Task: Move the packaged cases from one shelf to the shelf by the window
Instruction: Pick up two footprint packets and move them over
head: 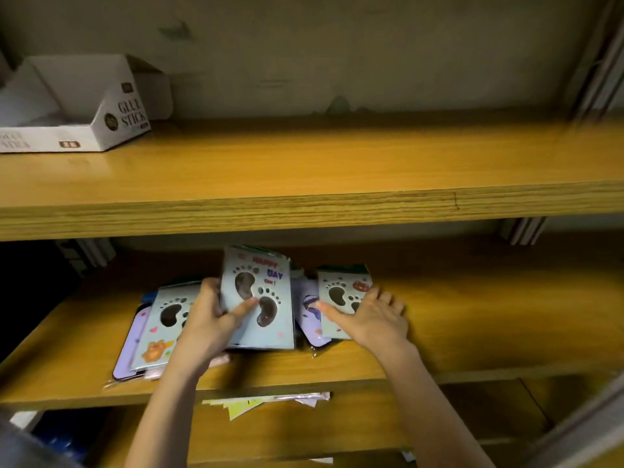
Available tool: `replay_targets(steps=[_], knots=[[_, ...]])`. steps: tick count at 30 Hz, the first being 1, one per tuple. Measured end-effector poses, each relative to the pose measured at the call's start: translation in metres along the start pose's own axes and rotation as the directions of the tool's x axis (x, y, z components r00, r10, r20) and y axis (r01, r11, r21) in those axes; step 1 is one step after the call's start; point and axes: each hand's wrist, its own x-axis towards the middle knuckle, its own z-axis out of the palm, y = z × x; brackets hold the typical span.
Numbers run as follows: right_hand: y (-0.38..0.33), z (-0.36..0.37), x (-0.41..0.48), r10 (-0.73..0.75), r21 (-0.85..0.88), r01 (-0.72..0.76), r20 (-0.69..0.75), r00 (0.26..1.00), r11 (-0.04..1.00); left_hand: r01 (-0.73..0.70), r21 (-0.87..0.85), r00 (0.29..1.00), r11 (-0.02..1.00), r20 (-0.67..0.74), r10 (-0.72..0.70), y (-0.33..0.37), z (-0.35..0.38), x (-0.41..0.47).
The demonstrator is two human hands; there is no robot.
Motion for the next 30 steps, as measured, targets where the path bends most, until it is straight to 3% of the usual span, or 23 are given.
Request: replay_targets(steps=[3,9,12,19,24,30], knots=[[-0.012,0.005,0.001,0.011,-0.048,-0.011,0.003,1.000,0.999,-0.012,-0.031,1.000,0.999,0.000,0.012,-0.003,-0.014,-0.010],[-0.011,0.001,0.010,0.096,0.042,-0.096,-0.007,0.995,0.995,-0.008,-0.029,1.000,1.000,-0.023,0.008,-0.010,-0.029,-0.023],[-0.003,0.002,0.012,0.115,0.208,-0.113,0.004,0.993,0.972,-0.024,-0.050,0.999,0.998,-0.039,0.022,-0.007,-0.025,-0.028],[0.042,-0.003,-0.003,0.055,0.709,0.014,-0.074,0.996,0.705,-0.022,-0.144,0.999,0.989,0.022,0.026,0.006,0.004,-0.028],[0.094,-0.020,-0.029,0.092,0.837,0.094,-0.170,0.981,0.539,-0.040,-0.193,0.986,0.980,0.150,0.070,0.020,0.051,-0.031],[0.174,-0.058,-0.064,0.158,0.894,0.134,-0.220,0.963,0.428,-0.008,-0.265,0.923,0.964,0.368,0.109,0.045,0.123,-0.048]])
